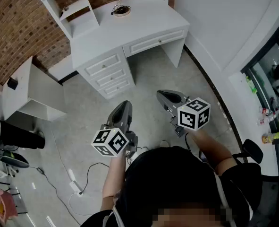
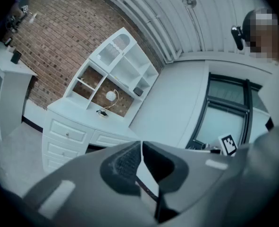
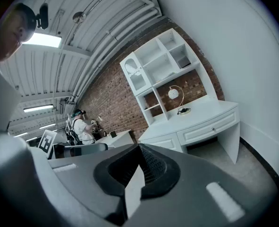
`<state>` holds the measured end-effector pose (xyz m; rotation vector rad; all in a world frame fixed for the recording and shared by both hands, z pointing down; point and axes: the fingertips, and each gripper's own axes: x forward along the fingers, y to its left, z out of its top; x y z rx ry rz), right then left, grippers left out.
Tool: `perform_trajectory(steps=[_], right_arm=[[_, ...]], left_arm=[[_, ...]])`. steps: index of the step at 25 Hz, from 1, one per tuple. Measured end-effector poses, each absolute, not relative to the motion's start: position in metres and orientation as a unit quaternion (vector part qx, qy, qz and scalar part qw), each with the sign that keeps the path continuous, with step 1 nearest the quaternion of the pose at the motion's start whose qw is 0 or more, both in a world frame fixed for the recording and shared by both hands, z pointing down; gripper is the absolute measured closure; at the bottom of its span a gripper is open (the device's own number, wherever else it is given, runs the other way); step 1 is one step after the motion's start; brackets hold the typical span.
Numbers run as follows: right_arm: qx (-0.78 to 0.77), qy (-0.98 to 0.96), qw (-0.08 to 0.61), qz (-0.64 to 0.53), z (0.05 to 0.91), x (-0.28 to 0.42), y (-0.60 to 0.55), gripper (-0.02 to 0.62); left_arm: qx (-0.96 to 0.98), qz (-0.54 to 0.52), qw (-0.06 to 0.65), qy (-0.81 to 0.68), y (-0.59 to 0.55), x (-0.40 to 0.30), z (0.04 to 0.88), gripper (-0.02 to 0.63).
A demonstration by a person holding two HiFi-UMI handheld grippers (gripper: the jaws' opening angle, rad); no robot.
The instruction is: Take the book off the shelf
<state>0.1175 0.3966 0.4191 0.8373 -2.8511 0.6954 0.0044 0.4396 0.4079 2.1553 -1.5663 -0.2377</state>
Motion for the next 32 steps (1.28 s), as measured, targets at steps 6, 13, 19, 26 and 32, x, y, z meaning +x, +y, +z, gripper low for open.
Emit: perform_trajectory(steps=[6, 13, 19, 26, 32], right_arm=[[0.276, -0.933, 0.050, 0.226, 0.417, 0.129, 0.392, 0.598], [0.274, -0.931, 0.032, 0.238, 0.417, 0.141, 0.380, 0.598], [0.270, -0.932, 0.042, 0.238, 0.421, 0.157, 0.365, 0.598], [0.260, -0.936, 0.057, 0.231, 0.432, 0.175, 0.340, 0.598], [0.258, -0.937, 0.055, 0.228, 0.432, 0.176, 0.318, 0.598]], left_arm=[[0.780, -0.082, 0.241, -0.571, 0.435, 0.012, 0.410, 0.600], [0.786, -0.083, 0.243, -0.563, 0.425, 0.028, 0.414, 0.600], [0.793, -0.086, 0.236, -0.556, 0.405, 0.046, 0.411, 0.600], [0.804, -0.083, 0.230, -0.542, 0.374, 0.078, 0.413, 0.600], [0.805, -0.064, 0.231, -0.543, 0.352, 0.080, 0.418, 0.600]])
